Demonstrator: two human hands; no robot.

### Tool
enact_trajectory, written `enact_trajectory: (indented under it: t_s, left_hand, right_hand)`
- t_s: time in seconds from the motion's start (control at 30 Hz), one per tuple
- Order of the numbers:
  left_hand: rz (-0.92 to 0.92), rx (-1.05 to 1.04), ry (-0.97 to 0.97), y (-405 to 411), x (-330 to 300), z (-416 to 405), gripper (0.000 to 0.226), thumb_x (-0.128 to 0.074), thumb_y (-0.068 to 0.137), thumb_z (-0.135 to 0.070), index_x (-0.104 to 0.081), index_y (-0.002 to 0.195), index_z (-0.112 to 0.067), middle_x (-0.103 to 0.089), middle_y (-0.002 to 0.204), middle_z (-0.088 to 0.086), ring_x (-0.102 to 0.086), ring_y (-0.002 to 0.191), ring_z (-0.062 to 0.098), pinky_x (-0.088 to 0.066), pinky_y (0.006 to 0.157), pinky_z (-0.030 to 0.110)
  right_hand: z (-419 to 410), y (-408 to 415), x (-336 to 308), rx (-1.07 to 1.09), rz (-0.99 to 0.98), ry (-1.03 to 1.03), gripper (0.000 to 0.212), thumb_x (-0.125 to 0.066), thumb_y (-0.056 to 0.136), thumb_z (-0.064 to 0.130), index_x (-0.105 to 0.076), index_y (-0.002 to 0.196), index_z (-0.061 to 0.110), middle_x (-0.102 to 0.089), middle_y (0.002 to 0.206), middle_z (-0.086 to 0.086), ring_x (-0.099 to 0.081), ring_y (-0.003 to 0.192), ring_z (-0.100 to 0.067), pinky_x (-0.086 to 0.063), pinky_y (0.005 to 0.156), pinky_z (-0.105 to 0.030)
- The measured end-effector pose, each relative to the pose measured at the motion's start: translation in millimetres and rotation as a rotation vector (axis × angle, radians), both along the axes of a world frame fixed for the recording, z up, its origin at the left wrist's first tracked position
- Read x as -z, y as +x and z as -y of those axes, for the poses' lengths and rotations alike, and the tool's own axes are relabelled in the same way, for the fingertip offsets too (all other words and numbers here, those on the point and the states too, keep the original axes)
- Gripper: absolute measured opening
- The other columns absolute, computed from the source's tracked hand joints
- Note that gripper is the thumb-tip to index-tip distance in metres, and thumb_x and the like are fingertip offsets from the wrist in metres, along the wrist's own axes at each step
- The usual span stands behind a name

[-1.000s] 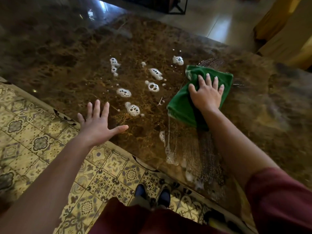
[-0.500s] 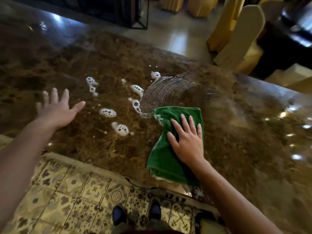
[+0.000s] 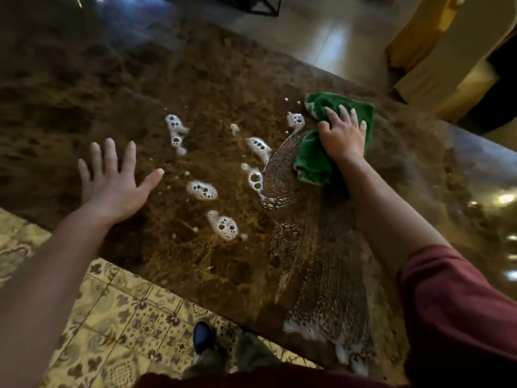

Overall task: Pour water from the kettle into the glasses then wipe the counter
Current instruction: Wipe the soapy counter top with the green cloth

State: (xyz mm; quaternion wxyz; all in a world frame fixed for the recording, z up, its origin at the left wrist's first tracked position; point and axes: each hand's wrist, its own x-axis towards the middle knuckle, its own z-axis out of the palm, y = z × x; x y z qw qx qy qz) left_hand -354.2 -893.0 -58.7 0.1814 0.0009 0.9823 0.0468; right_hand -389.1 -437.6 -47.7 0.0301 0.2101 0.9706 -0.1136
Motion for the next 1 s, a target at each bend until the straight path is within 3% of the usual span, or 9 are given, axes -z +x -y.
enact_trajectory:
  t_s: [0.13, 0.23, 0.33, 0.5, 0.63, 0.77, 0.87, 1.0]
  left_hand:
    - [-0.022, 0.015, 0.026, -1, 3, 4, 0.095, -0.008, 0.085, -0.087, 0.012, 0.160, -0.031, 0.024, 0.167, 0.007, 0.028, 0.152, 0.027, 0.016, 0.121, 0.050]
    - [-0.023, 0.017, 0.038, 0, 3, 5, 0.095, -0.011, 0.086, -0.086, 0.010, 0.160, -0.031, 0.023, 0.167, 0.007, 0.027, 0.152, 0.027, 0.016, 0.122, 0.050]
    - [-0.028, 0.010, 0.052, -1, 3, 7, 0.094, -0.012, 0.087, -0.085, 0.009, 0.161, -0.031, 0.023, 0.167, 0.007, 0.027, 0.152, 0.027, 0.016, 0.122, 0.050]
    - [-0.076, 0.022, 0.066, 1, 7, 6, 0.095, -0.009, 0.086, -0.087, 0.009, 0.160, -0.032, 0.022, 0.168, 0.007, 0.027, 0.152, 0.027, 0.017, 0.121, 0.050]
    - [-0.085, 0.026, 0.056, 2, 7, 6, 0.095, -0.007, 0.086, -0.087, 0.011, 0.160, -0.031, 0.023, 0.167, 0.008, 0.028, 0.152, 0.028, 0.016, 0.122, 0.052]
    - [-0.068, 0.022, 0.047, 2, 5, 5, 0.095, -0.005, 0.085, -0.087, 0.012, 0.160, -0.030, 0.024, 0.167, 0.008, 0.028, 0.151, 0.028, 0.016, 0.122, 0.052]
    - [-0.058, 0.014, 0.044, 3, 4, 4, 0.095, -0.006, 0.086, -0.086, 0.012, 0.160, -0.030, 0.025, 0.167, 0.008, 0.029, 0.151, 0.027, 0.017, 0.122, 0.051]
    - [-0.053, 0.016, 0.055, 3, 4, 5, 0.094, -0.007, 0.086, -0.085, 0.011, 0.160, -0.031, 0.024, 0.167, 0.008, 0.029, 0.151, 0.027, 0.016, 0.122, 0.051]
  right_hand:
    - [84, -13, 0, -0.382, -0.018, -0.040, 0.062, -0.032, 0.095, 0.044, -0.043, 0.156, 0.038, -0.026, 0.172, -0.001, -0.013, 0.161, -0.025, -0.005, 0.130, -0.051]
    - [140, 38, 9, -0.645, -0.025, -0.047, 0.065, -0.030, 0.092, 0.047, -0.046, 0.154, 0.038, -0.030, 0.170, -0.001, -0.015, 0.161, -0.028, -0.007, 0.130, -0.053]
    - [156, 117, 15, -0.744, -0.069, -0.048, 0.060, -0.035, 0.097, 0.046, -0.045, 0.155, 0.037, -0.030, 0.170, -0.002, -0.015, 0.161, -0.030, -0.008, 0.130, -0.055]
    - [90, 176, 13, -0.532, -0.011, 0.063, 0.063, -0.028, 0.101, 0.061, -0.031, 0.161, 0.041, -0.018, 0.174, 0.003, -0.003, 0.162, -0.023, -0.008, 0.129, -0.056]
    - [65, 112, 12, -0.252, 0.011, 0.060, 0.070, -0.022, 0.098, 0.066, -0.027, 0.162, 0.039, -0.014, 0.175, -0.001, -0.002, 0.162, -0.026, -0.001, 0.130, -0.053]
    - [91, 24, 7, -0.094, 0.013, -0.005, 0.068, -0.025, 0.099, 0.062, -0.026, 0.163, 0.038, -0.010, 0.175, -0.006, 0.000, 0.162, -0.032, 0.001, 0.128, -0.057]
    - [139, 2, 7, -0.174, 0.024, -0.001, 0.068, -0.024, 0.098, 0.064, -0.026, 0.162, 0.041, -0.009, 0.175, -0.011, 0.000, 0.161, -0.038, 0.002, 0.127, -0.060]
    - [195, 71, 11, -0.451, 0.020, 0.022, 0.068, -0.022, 0.099, 0.070, -0.023, 0.162, 0.044, -0.008, 0.175, -0.009, 0.003, 0.161, -0.036, 0.003, 0.128, -0.059]
